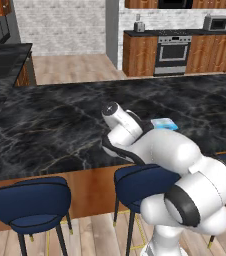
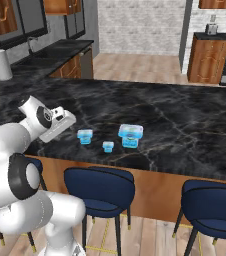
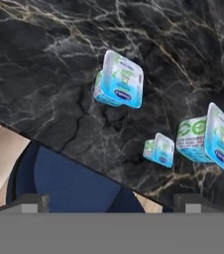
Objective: Stack the yogurt containers by placing the smaller containers on top of the larger containers.
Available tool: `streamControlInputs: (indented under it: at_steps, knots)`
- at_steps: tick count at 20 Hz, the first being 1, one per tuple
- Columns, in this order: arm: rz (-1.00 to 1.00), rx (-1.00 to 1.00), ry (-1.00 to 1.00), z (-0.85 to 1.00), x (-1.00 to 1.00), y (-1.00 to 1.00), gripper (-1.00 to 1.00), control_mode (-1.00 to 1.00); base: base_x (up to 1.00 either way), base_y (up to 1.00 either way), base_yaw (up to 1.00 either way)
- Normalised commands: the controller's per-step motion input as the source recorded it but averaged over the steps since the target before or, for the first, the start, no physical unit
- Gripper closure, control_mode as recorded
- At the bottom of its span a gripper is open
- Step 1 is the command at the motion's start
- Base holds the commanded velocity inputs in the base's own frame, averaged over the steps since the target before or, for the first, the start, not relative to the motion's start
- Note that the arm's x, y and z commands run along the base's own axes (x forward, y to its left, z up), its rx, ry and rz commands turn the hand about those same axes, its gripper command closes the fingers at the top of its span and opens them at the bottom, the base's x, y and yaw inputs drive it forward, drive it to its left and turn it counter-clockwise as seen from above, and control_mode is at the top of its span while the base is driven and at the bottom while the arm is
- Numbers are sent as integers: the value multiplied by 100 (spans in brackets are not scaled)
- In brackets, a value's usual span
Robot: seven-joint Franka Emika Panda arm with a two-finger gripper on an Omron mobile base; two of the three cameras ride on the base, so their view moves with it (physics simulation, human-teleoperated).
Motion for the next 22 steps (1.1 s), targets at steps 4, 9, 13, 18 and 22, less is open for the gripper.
streamControlInputs:
  at_steps: [4,9,13,18,22]
  knots:
    - [0,0,0,-9,12,0,-100,-100,0,0,0]
    - [0,0,0,-6,14,0,-100,-100,0,0,0]
    - [0,0,0,-6,11,0,-100,-100,0,0,0]
    - [0,0,0,-10,12,0,-100,-100,0,0,0]
    - [0,0,0,-11,18,0,-100,-100,0,0,0]
